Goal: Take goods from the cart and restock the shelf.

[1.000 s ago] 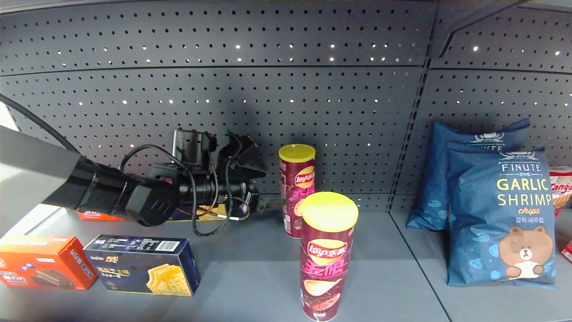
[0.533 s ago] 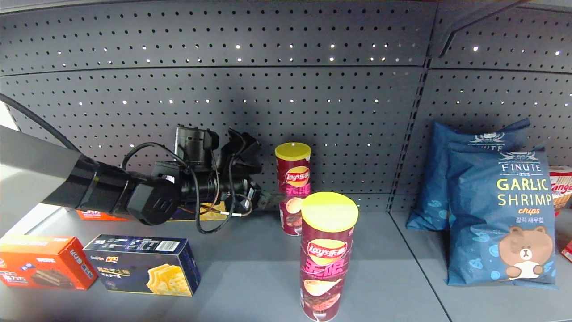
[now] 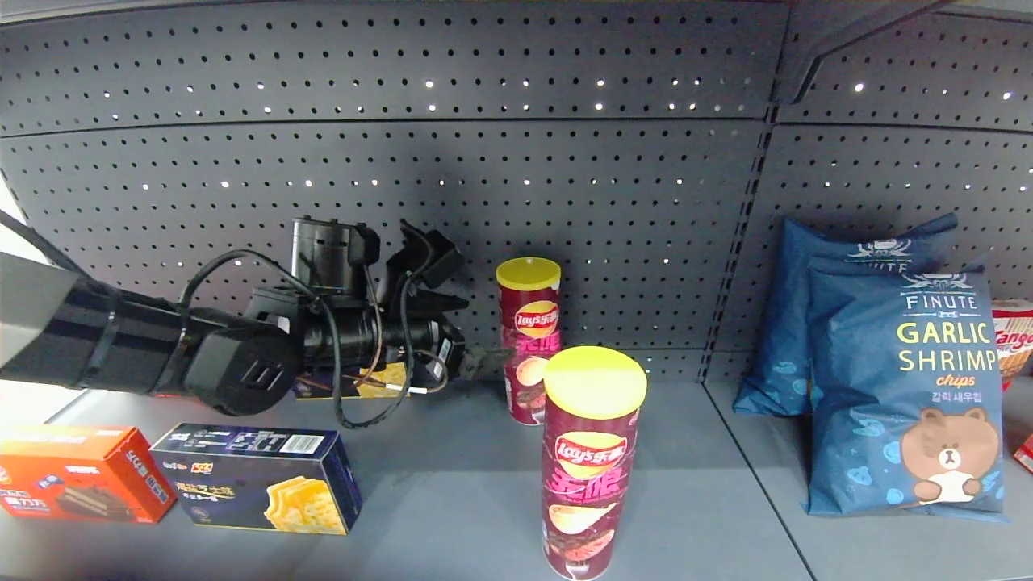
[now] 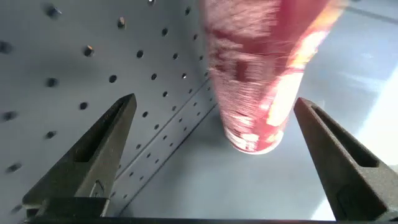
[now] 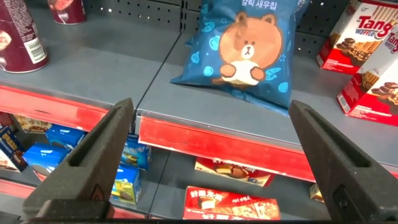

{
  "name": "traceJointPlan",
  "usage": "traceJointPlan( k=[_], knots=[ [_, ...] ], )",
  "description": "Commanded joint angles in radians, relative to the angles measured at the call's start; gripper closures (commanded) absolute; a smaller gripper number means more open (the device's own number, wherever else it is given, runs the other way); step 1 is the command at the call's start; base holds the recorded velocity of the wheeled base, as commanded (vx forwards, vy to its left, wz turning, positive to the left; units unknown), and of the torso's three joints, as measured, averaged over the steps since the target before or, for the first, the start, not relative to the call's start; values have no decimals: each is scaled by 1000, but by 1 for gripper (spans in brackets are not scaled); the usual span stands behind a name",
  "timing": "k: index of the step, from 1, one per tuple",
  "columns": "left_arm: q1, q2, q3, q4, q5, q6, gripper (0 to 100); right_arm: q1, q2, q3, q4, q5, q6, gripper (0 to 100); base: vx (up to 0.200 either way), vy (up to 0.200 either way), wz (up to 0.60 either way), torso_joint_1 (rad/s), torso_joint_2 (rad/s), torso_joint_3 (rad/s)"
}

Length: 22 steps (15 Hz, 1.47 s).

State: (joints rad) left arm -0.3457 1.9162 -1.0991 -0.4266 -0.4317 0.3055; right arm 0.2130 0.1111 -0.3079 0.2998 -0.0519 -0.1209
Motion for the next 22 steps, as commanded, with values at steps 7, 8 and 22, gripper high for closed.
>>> traceJointPlan(
  k=[7,8,22],
  knots=[
    [11,-243,168,-4,71,-3,0,2,374,-157,-126,73,0,0,0,0,0,0,0,0],
    [11,-264,213,-3,96,-6,0,2,464,-185,-165,75,0,0,0,0,0,0,0,0],
    [-39,-132,159,-58,561,-8,0,28,785,-34,-574,66,15,0,0,0,0,0,0,0]
  ],
)
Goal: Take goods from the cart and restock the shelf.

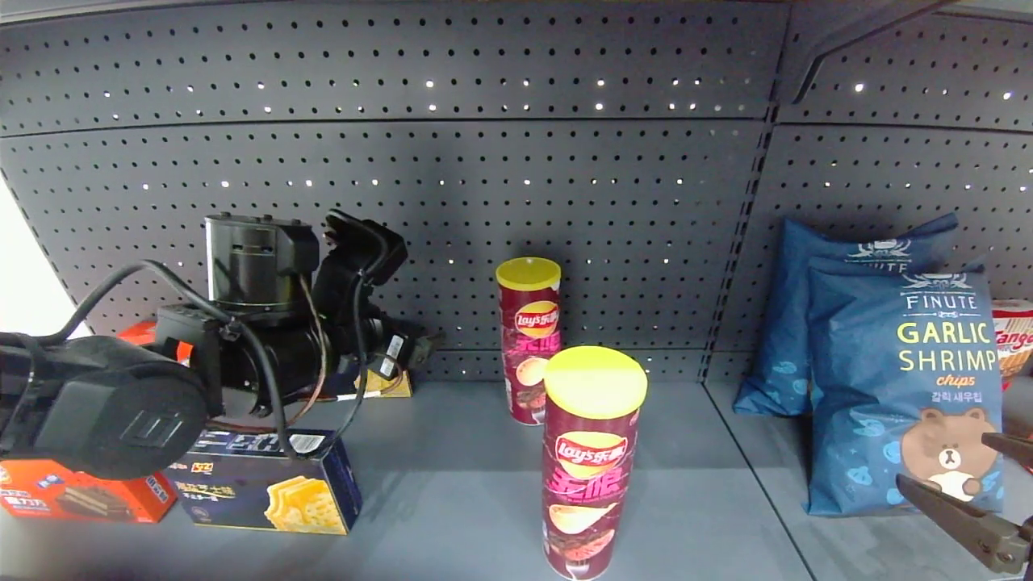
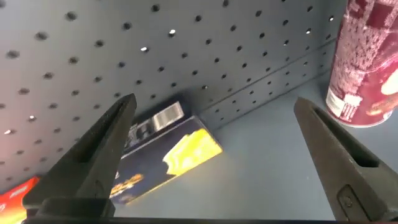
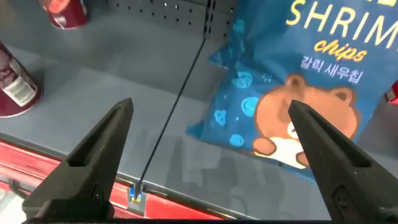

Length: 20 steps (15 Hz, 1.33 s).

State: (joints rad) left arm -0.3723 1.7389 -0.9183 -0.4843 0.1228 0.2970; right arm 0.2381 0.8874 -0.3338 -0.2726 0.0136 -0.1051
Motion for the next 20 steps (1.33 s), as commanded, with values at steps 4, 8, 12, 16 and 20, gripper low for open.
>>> traceJointPlan(
  k=[4,8,12,16,20],
  knots=[
    [-43,123,-76,-2,17,-1,0,6,41,-27,-39,0,-4,0,0,0,0,0,0,0],
    [-69,202,-136,-2,24,-4,0,1,41,-37,-40,0,-2,0,0,0,0,0,0,0],
    [-69,229,-160,0,24,-6,0,0,59,-57,-45,0,-1,0,0,0,0,0,0,0],
    [-80,245,-171,-2,23,-7,0,-2,70,-68,-45,2,-1,0,0,0,0,0,0,0],
    [-106,274,-208,0,23,-10,0,-2,70,-68,-45,2,-1,0,0,0,0,0,0,0]
  ],
)
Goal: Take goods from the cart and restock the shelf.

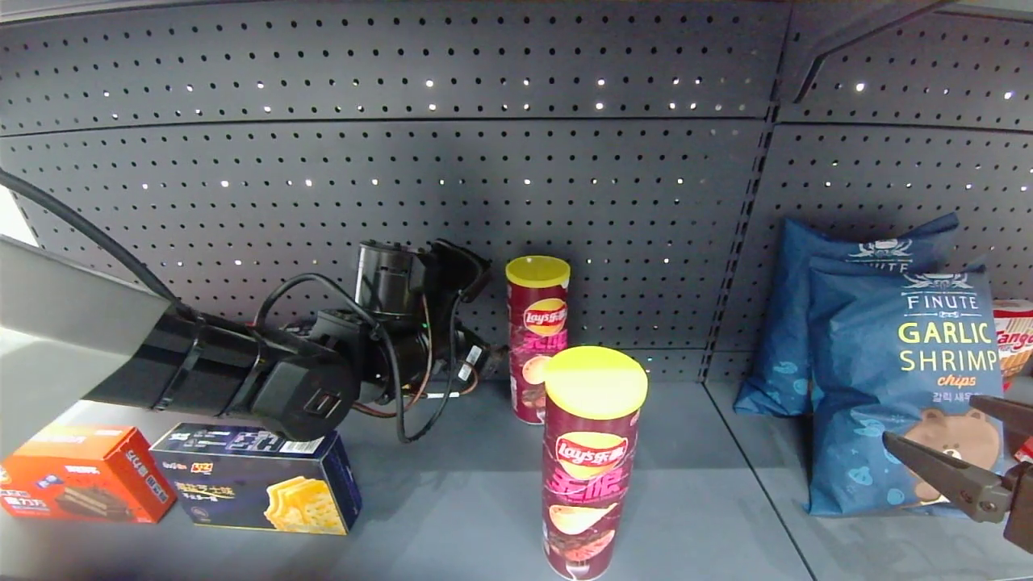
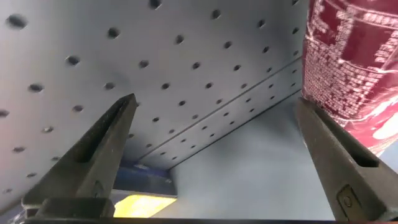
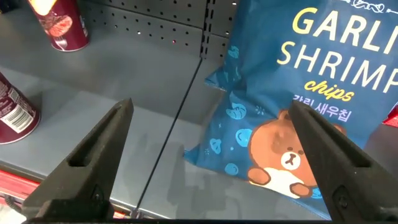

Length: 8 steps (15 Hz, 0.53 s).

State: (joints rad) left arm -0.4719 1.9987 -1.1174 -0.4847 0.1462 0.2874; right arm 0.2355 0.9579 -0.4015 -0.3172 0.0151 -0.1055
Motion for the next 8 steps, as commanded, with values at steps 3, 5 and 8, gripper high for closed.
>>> traceJointPlan(
  k=[3,5,8],
  knots=[
    [-19,26,-21,1,1,-21,0,1,-2,0,0,0,0,0,0,0,0,0,0,0],
    [-19,28,-21,1,1,-22,0,1,-2,0,0,0,0,0,0,0,0,0,0,0],
    [-17,35,-21,1,1,-22,0,1,-2,0,0,0,0,0,0,0,0,0,0,0]
  ],
)
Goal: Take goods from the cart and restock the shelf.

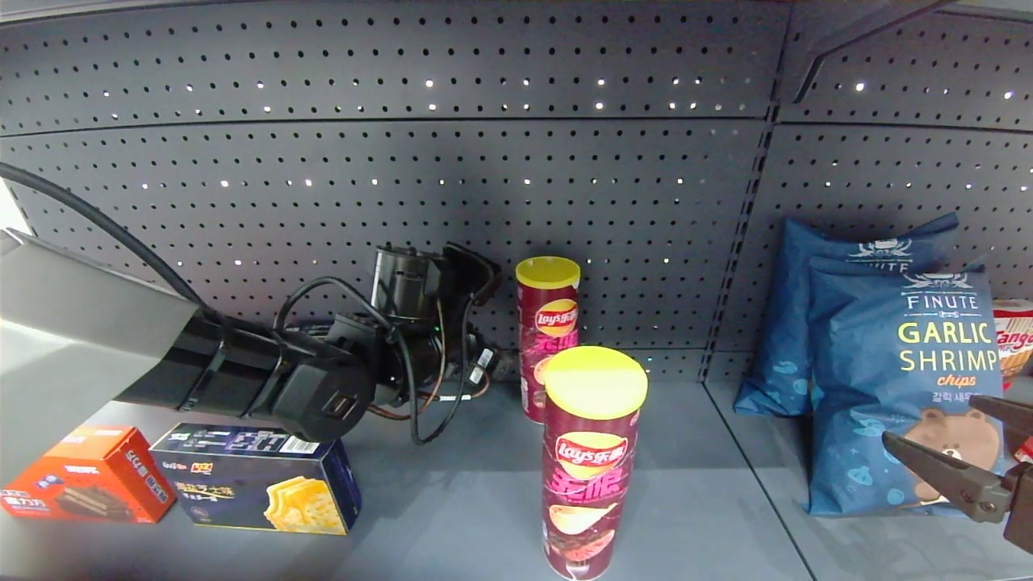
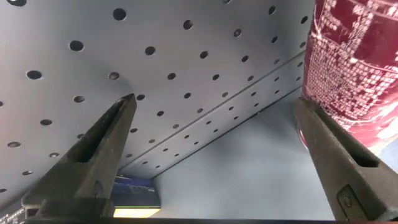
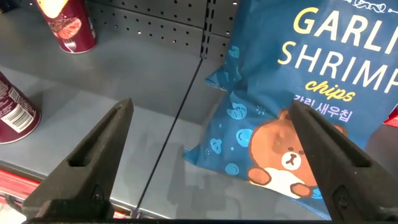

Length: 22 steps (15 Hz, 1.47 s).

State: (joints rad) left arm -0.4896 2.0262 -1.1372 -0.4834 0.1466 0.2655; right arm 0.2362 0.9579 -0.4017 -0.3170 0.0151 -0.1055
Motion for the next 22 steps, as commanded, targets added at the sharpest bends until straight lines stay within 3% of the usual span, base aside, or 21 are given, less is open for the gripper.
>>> traceJointPlan(
  k=[1,14,19,22],
  knots=[
    [0,11,-1,0,1,0,0,0,-2,-2,-1,0,0,0,0,0,0,0,0,0],
    [-11,40,-16,0,1,-8,0,-1,-7,0,-1,0,1,0,0,0,0,0,0,0],
    [3,-27,40,-1,14,-8,0,5,-2,-2,-1,0,0,0,0,0,0,0,0,0],
    [43,-142,97,-1,14,-15,0,55,32,-9,1,3,-8,0,0,0,0,0,0,0]
  ],
)
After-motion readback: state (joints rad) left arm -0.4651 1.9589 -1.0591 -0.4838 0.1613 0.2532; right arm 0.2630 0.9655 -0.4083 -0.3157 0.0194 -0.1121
